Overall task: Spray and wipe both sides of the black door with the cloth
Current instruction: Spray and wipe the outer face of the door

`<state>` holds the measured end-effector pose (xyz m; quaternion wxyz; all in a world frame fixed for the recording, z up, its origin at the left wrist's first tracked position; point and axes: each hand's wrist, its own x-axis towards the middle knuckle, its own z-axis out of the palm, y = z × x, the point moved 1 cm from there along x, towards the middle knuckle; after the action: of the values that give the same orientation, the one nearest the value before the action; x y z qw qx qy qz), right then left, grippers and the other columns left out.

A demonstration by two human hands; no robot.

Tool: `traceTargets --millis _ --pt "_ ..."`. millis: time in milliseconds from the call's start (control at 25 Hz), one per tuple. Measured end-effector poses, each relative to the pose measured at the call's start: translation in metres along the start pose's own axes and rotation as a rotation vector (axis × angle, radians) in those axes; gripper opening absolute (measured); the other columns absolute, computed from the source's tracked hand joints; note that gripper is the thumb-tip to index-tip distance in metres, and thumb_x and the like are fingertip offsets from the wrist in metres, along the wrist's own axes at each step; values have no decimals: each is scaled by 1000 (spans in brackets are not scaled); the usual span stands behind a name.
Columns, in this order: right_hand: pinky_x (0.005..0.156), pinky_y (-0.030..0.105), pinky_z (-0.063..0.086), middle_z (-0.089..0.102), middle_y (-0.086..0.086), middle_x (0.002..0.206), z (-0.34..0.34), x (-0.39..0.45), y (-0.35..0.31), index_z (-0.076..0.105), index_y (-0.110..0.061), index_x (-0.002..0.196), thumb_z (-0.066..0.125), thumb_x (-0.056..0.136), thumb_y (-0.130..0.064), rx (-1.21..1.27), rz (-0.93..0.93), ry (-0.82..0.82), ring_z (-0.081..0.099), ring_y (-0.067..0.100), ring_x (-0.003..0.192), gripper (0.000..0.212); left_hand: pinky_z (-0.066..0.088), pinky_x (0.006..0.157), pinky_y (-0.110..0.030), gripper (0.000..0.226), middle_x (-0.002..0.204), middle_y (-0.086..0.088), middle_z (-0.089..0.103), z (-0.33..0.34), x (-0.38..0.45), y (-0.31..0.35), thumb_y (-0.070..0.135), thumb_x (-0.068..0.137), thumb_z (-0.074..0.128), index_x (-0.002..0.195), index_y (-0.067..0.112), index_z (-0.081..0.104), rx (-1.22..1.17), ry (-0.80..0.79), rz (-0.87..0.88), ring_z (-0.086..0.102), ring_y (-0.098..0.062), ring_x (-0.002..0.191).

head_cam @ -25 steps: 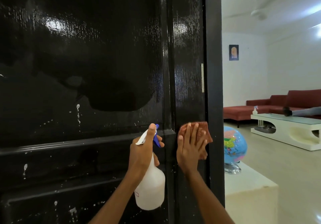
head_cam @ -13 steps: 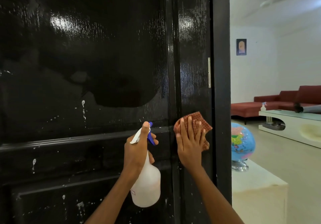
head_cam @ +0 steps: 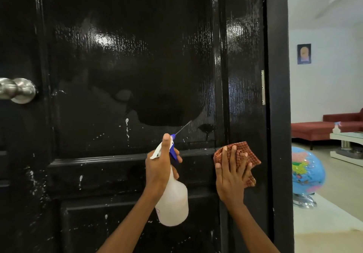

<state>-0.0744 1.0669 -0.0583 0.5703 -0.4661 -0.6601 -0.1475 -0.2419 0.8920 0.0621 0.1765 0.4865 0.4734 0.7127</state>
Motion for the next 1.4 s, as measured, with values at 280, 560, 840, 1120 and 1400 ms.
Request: traceTargets --millis 280,560,840,1120,1400 --pt "125 61 9 -1 -1 172 4 44 -78 5 -26 164 28 109 -43 41 -247 46 1 39 157 63 50 47 -31 67 79 -8 74 -38 1 -2 68 90 38 88 8 68 65 61 -29 57 -27 46" --pt "128 49 1 0 -1 172 -18 127 -166 13 -23 164 39 108 -45 217 -243 32 -5 31 158 65 51 50 -33 67 83 -8 75 -63 -8 7 65 90 36 90 8 69 87 75 15 58 -31 48" --pt "126 56 11 0 -3 172 -24 119 -97 13 -33 164 35 104 -63 -170 -519 35 0 35 158 71 51 46 -30 67 82 -7 74 -61 -15 9 66 87 36 89 8 69 85 59 21 58 -27 44" --pt "126 59 2 -3 7 172 -21 118 -97 7 -21 164 24 108 -56 -70 -262 78 -7 38 157 69 51 45 -29 67 82 -7 75 -60 -19 2 66 87 36 89 7 69 85 49 13 58 -25 44" --pt "124 62 11 2 1 172 -24 58 -14 12 -25 164 28 107 -52 -209 -333 4 0 35 158 65 50 45 -29 66 82 -8 74 -44 -25 -13 65 88 36 89 7 69 90 13 -23 58 -24 44"
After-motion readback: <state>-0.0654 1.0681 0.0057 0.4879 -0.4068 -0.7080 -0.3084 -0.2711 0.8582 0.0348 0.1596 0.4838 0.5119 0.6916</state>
